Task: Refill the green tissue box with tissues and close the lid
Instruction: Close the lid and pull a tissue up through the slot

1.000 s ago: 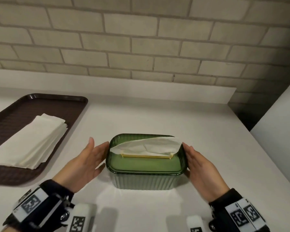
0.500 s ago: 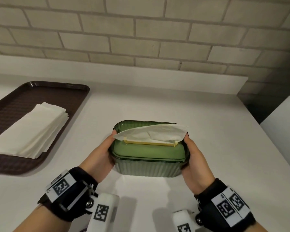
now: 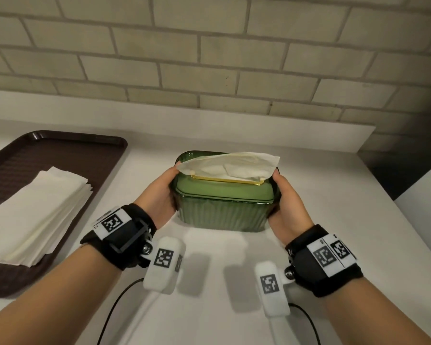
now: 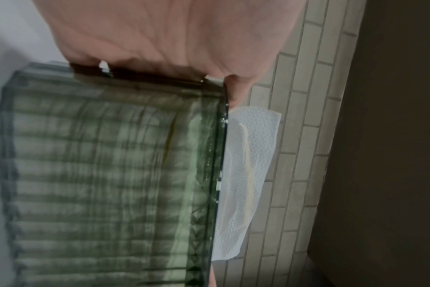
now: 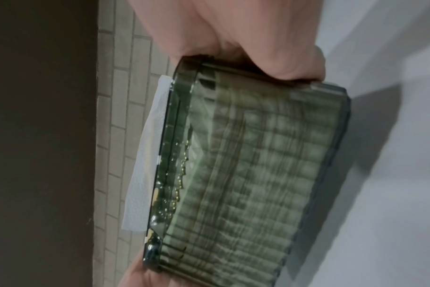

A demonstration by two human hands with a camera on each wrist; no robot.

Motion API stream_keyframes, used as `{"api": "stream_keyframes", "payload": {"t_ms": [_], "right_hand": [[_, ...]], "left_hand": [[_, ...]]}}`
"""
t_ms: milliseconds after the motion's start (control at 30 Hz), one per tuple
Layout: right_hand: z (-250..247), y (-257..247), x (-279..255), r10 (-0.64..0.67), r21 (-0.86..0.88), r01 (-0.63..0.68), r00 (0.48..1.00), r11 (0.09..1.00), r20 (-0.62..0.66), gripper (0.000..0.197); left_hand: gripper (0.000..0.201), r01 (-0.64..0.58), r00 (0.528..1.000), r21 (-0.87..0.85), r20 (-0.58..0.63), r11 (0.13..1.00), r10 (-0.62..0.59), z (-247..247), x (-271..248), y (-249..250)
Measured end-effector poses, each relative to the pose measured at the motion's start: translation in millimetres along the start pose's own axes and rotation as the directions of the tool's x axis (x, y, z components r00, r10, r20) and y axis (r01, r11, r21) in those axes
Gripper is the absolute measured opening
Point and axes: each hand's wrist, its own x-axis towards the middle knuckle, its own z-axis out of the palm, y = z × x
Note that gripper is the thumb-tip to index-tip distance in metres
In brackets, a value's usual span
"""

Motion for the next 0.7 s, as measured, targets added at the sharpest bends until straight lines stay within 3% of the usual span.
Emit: {"api": "stream_keyframes", "payload": {"t_ms": [333,700], "right_hand": [[8.5,-9.8,55.9,0.022,-0.065,-0.018,0.998,0.998,0.051,0.034],[2.2,1.3,76.5,0.038,-0.106,-0.034,0.999,0.994,0.038,0.035]], "left_hand": [[0.041,0.040,0.999,0.011,-0.026,0.999,-0.039,-16.4,55.7,9.5],[0.036,0.097,0.990,0.078,-0.109,0.992,-0.088,-16.5,74.5,1.5]]}}
